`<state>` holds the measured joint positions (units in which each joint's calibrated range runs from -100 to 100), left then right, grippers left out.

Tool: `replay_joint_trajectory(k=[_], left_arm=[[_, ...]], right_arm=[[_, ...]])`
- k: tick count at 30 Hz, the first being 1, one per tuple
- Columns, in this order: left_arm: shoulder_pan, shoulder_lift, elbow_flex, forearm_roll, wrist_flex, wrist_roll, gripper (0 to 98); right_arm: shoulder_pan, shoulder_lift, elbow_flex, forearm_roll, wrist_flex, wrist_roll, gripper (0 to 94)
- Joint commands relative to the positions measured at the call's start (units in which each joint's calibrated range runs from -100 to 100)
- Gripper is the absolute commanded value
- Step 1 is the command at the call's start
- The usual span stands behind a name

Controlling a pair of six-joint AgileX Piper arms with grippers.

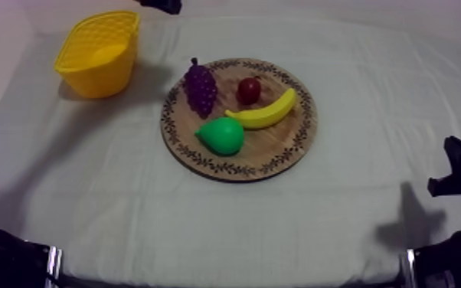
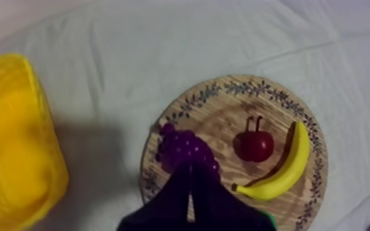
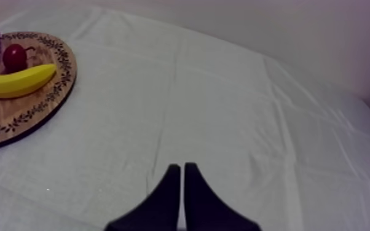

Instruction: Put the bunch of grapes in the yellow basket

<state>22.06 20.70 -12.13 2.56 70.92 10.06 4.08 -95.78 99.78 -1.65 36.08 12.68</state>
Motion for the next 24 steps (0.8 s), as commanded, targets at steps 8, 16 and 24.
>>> replay_joint_trajectory(k=[8, 16, 24], left_arm=[[-1.1, 3.8, -1.2, 2.80, 5.2, 1.6, 4.0], [-0.7, 4.3, 0.6, 2.53, 3.6, 2.6, 17.3], [-1.0, 4.6, 3.4, 4.53, 2.4, 1.8, 73.6]], right_arm=[[0.0, 0.0, 0.0, 0.0, 0.0, 0.0, 0.3], [0.0, 0.0, 0.0, 0.0, 0.0, 0.0, 0.3], [0.0, 0.0, 0.0, 0.0, 0.0, 0.0, 0.3]])
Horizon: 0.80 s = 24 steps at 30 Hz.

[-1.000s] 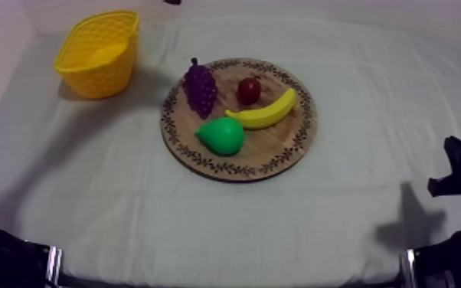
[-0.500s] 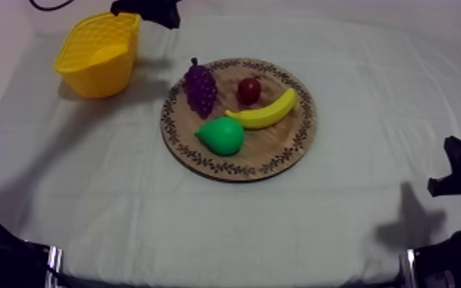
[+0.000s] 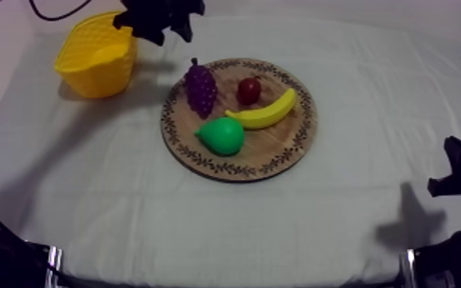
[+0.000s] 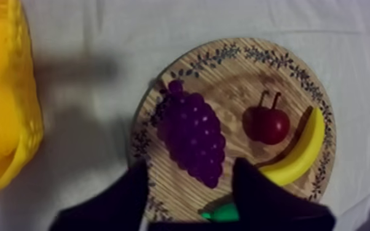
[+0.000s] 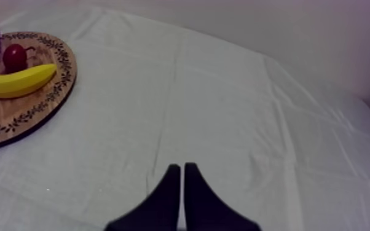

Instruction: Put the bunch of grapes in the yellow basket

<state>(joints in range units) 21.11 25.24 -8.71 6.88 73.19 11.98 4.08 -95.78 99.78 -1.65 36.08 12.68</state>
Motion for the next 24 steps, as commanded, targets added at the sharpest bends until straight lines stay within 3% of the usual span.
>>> replay_joint_trajectory(k=[1, 7, 24], left_arm=[[0.0, 0.1, 0.0, 0.37, 0.4, 0.0, 78.1], [0.4, 0.3, -1.2, 0.27, 1.4, 0.9, 90.2], [2.0, 9.2, -4.1, 0.46, 0.7, 1.7, 91.6]], right_arm=[[0.0, 0.0, 0.0, 0.0, 0.0, 0.0, 0.3], [0.0, 0.0, 0.0, 0.0, 0.0, 0.0, 0.3], [0.0, 0.0, 0.0, 0.0, 0.0, 0.0, 0.3]])
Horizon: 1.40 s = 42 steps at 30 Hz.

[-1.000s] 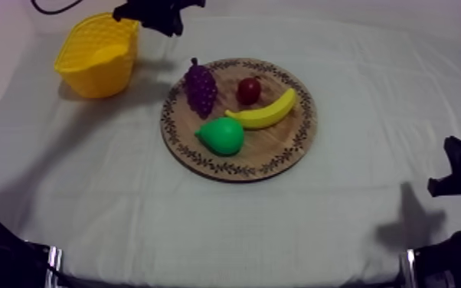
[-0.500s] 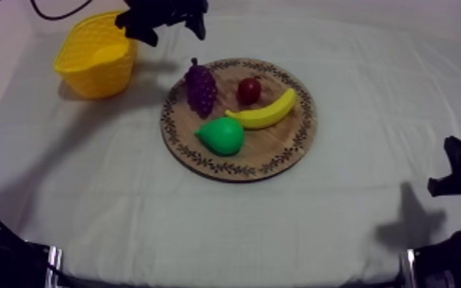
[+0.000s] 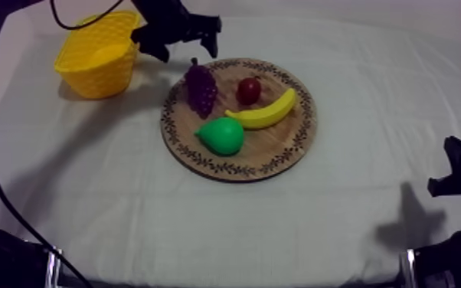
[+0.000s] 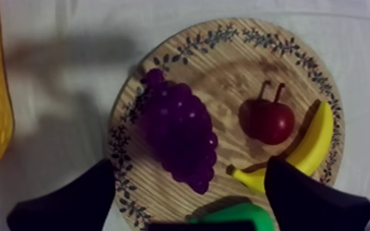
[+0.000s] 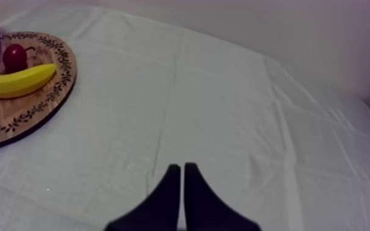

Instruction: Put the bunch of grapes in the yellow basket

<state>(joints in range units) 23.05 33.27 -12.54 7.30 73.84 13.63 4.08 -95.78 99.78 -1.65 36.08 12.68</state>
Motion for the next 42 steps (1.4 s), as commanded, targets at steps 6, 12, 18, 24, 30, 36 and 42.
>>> replay_joint_trajectory(k=[6, 12, 18, 24, 30, 36, 42], left_arm=[[0.6, 7.0, -3.7, 0.32, 0.3, 0.2, 91.6], [0.5, 13.5, -8.5, 0.76, 1.1, 0.2, 91.5], [0.5, 18.2, -12.3, 1.25, 1.7, 0.1, 90.8], [0.6, 19.3, -13.5, 1.14, 1.9, 0.8, 80.8], [0.6, 19.0, -13.1, 0.67, 1.9, 1.8, 58.6], [0.2, 19.1, -12.2, 0.64, 1.9, 2.3, 51.4], [0.3, 19.1, -12.0, 0.53, 1.8, 2.6, 50.3]], right_arm=[[0.0, 0.0, 0.0, 0.0, 0.0, 0.0, 0.3], [0.0, 0.0, 0.0, 0.0, 0.0, 0.0, 0.3], [0.0, 0.0, 0.0, 0.0, 0.0, 0.0, 0.3], [0.0, 0.0, 0.0, 0.0, 0.0, 0.0, 0.3], [0.0, 0.0, 0.0, 0.0, 0.0, 0.0, 0.3], [0.0, 0.0, 0.0, 0.0, 0.0, 0.0, 0.3], [0.0, 0.0, 0.0, 0.0, 0.0, 0.0, 0.3]])
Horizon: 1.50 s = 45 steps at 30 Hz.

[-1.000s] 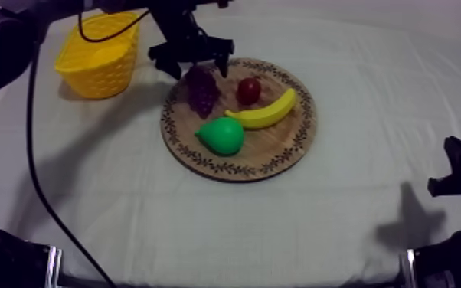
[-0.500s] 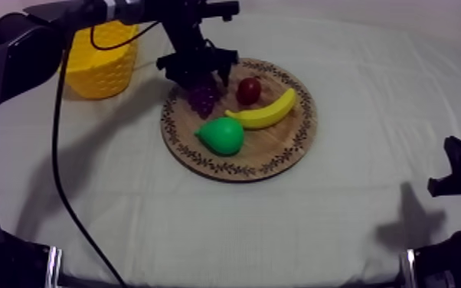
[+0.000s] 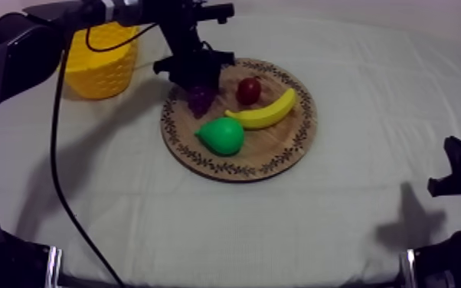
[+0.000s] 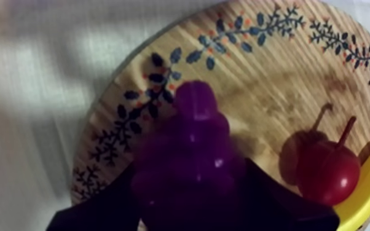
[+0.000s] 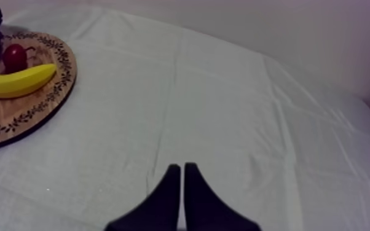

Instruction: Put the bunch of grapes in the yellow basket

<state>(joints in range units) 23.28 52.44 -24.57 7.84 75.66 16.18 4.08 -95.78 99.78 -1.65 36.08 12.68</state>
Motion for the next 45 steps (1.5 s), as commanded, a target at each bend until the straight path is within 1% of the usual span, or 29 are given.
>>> replay_joint_trajectory(k=[1, 7, 10, 16, 22, 26, 30, 35, 40, 45], left_arm=[[0.1, -0.2, 0.2, -0.02, -0.2, 0.0, 50.3], [0.4, -4.0, 1.9, -0.22, -1.6, -1.0, 51.1], [0.7, -8.4, 3.9, -1.09, -1.5, -1.1, 52.1], [0.6, -21.8, 10.7, -2.64, -0.9, -1.0, 53.7], [1.0, -37.3, 21.9, -4.62, -1.7, 0.0, 54.3], [0.2, -46.1, 30.3, -5.13, -3.4, 0.2, 54.5], [-3.1, -51.1, 33.8, -4.77, -3.9, -0.9, 54.6], [-9.5, -54.2, 38.2, -4.05, -4.3, -3.4, 54.7], [-16.0, -55.1, 43.3, -3.36, -5.8, -6.3, 55.0], [-20.7, -53.3, 42.4, -3.15, -6.0, -8.4, 55.3]], right_arm=[[0.0, 0.0, 0.0, 0.0, 0.0, 0.0, 0.3], [0.0, 0.0, 0.0, 0.0, 0.0, 0.0, 0.3], [0.0, 0.0, 0.0, 0.0, 0.0, 0.0, 0.3], [0.0, 0.0, 0.0, 0.0, 0.0, 0.0, 0.3], [0.0, 0.0, 0.0, 0.0, 0.0, 0.0, 0.3], [0.0, 0.0, 0.0, 0.0, 0.0, 0.0, 0.3], [0.0, 0.0, 0.0, 0.0, 0.0, 0.0, 0.3], [0.0, 0.0, 0.0, 0.0, 0.0, 0.0, 0.3], [0.0, 0.0, 0.0, 0.0, 0.0, 0.0, 0.3], [0.0, 0.0, 0.0, 0.0, 0.0, 0.0, 0.3]])
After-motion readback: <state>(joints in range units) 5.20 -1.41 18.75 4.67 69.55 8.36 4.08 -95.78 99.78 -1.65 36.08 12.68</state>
